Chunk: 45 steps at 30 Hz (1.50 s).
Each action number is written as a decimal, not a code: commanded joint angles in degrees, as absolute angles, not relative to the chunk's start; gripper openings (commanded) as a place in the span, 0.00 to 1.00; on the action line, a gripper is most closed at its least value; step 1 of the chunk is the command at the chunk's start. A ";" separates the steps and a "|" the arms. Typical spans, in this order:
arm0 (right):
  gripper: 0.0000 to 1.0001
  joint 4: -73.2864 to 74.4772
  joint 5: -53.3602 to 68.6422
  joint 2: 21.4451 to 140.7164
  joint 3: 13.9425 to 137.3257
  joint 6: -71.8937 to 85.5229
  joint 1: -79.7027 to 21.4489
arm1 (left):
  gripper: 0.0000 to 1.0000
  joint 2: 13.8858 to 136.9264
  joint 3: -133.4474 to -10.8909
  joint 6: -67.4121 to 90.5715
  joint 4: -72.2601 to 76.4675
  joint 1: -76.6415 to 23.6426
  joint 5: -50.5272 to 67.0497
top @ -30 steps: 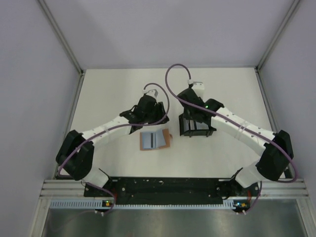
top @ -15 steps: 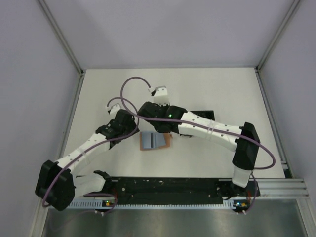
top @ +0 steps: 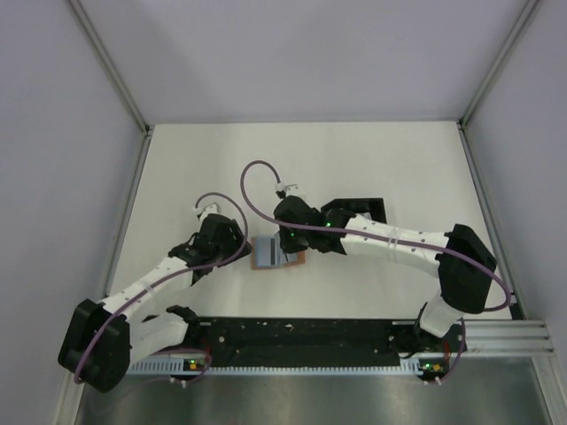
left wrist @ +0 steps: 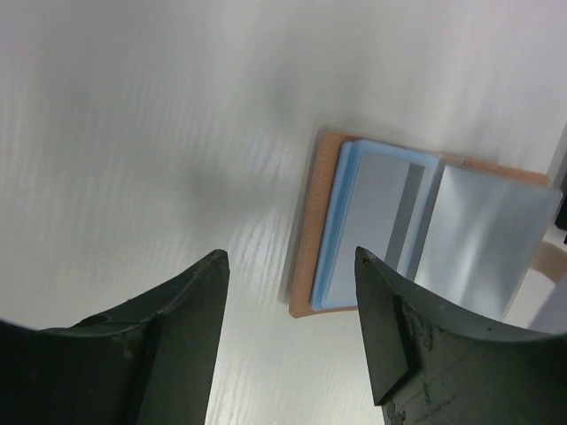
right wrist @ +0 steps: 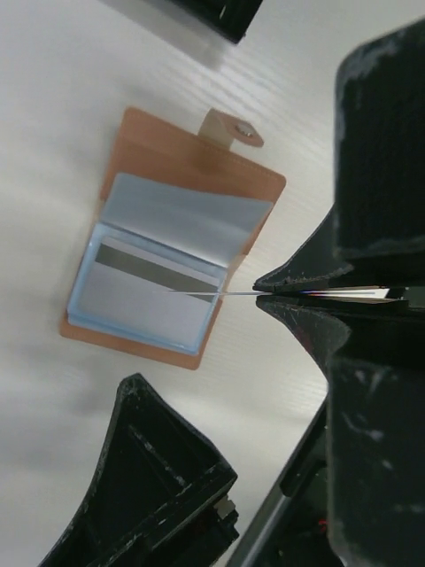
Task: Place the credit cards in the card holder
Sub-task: Insert the credit card into the card holder.
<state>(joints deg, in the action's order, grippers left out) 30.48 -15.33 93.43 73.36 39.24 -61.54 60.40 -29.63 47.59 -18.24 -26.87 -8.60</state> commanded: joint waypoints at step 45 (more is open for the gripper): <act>0.00 9.58 -1.93 103.62 55.20 40.25 -48.43 | 0.43 55.90 -12.75 45.35 18.71 -26.72 15.29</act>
